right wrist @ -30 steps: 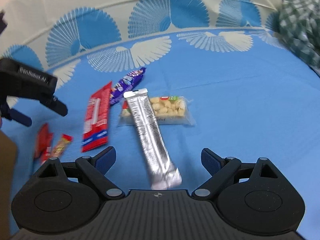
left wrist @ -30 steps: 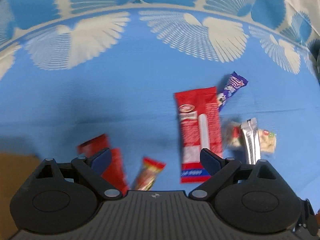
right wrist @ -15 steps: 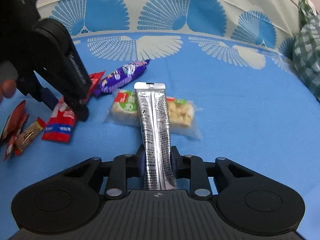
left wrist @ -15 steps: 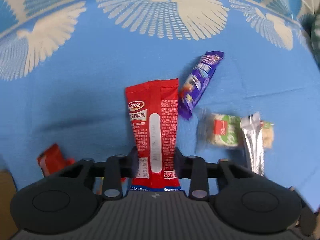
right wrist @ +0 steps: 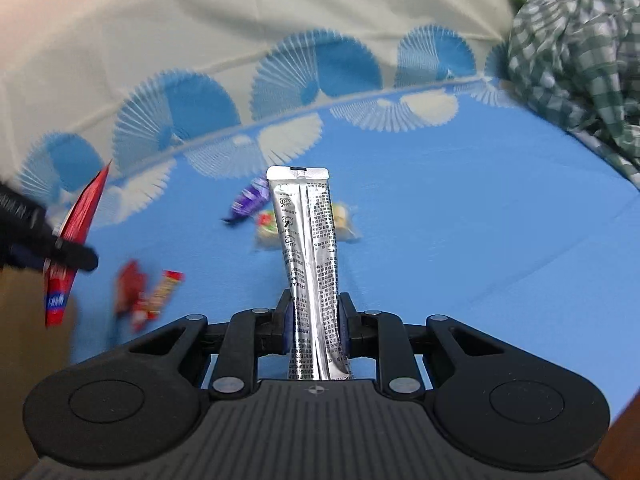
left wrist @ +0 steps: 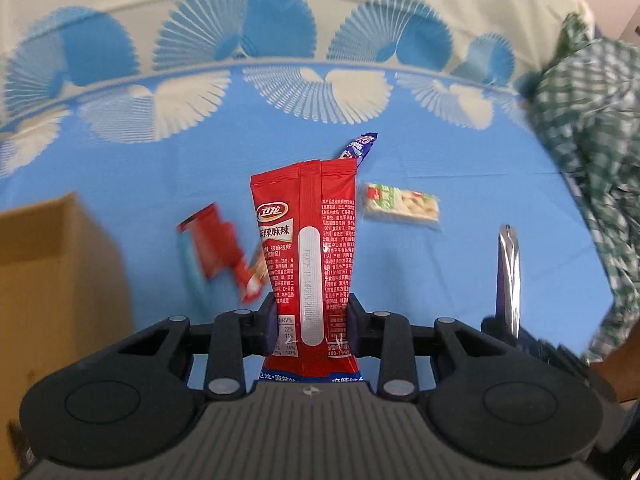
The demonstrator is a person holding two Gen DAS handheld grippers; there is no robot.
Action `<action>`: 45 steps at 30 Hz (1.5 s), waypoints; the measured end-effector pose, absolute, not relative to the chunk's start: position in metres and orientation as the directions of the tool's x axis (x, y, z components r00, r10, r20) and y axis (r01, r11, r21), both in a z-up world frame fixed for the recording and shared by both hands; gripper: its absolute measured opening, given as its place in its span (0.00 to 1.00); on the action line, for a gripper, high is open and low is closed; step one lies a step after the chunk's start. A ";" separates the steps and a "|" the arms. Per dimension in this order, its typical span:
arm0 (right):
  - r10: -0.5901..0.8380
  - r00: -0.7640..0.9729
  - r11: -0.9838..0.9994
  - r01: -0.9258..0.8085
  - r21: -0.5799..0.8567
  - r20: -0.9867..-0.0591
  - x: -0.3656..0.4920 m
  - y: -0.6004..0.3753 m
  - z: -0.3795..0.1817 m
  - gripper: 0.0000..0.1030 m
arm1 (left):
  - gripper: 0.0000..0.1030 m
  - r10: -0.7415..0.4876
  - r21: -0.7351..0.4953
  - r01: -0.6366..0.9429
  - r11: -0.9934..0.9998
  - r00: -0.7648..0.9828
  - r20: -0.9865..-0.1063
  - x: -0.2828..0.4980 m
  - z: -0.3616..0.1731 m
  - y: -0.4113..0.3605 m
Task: Organize snacks
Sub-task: 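Carry the red bar and silver bar with both tools into the box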
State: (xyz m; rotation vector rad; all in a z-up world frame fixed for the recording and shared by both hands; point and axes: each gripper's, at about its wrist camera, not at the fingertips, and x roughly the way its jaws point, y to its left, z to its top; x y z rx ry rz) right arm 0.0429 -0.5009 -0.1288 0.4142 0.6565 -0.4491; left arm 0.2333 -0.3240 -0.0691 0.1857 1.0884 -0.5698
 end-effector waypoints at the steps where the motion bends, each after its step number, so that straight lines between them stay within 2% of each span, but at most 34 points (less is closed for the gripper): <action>1: -0.256 0.717 0.828 0.508 0.235 -0.648 0.033 -0.492 -0.118 0.22 | 0.35 -0.344 -0.124 0.521 0.845 0.350 -0.871 0.220 -0.059 -0.312; 12: -0.069 0.815 0.903 0.297 0.311 -0.576 -0.049 -0.369 -0.035 0.22 | 0.35 -0.198 0.013 0.387 0.922 0.501 -0.842 0.097 -0.001 -0.161; 21: 0.097 0.804 0.948 0.105 0.300 -0.587 -0.084 -0.262 -0.016 0.22 | 0.35 -0.080 0.096 0.278 0.956 0.558 -0.826 0.027 -0.004 -0.070; 30: 0.102 0.795 0.976 0.037 0.216 -0.599 -0.099 -0.217 -0.003 0.22 | 0.35 -0.116 0.056 0.283 0.958 0.557 -0.822 -0.003 -0.007 -0.038; 45: 0.087 0.775 0.985 0.028 0.172 -0.625 -0.092 -0.211 -0.006 0.22 | 0.35 -0.130 0.033 0.278 0.960 0.548 -0.826 0.004 -0.010 -0.034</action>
